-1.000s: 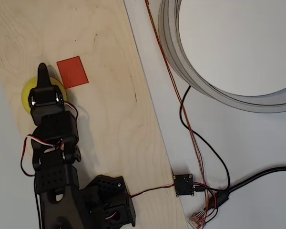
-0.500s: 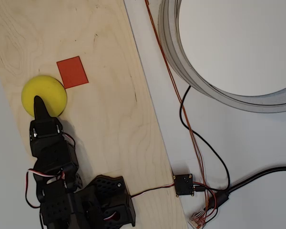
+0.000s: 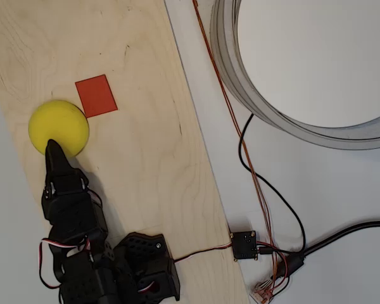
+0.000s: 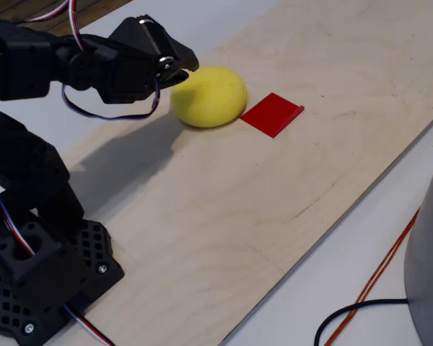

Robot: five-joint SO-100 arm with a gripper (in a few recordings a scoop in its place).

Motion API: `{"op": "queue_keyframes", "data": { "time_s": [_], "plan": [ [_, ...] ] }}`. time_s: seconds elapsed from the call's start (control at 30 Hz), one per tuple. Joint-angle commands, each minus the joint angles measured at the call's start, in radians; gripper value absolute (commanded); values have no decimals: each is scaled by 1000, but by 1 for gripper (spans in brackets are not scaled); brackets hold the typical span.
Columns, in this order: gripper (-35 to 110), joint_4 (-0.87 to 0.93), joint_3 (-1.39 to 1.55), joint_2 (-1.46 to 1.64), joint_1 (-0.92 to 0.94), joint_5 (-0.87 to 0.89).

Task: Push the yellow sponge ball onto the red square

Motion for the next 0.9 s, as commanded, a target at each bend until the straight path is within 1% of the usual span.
{"op": "queue_keyframes", "data": {
  "time_s": [0.0, 0.37, 0.63, 0.87],
  "plan": [
    [4, -6, 0, 5, -5, 40],
    [4, -52, -66, -187, -26, 112],
    [4, -130, -127, -327, -18, 114],
    [4, -141, -202, -410, 0, 104]
  ]
}}
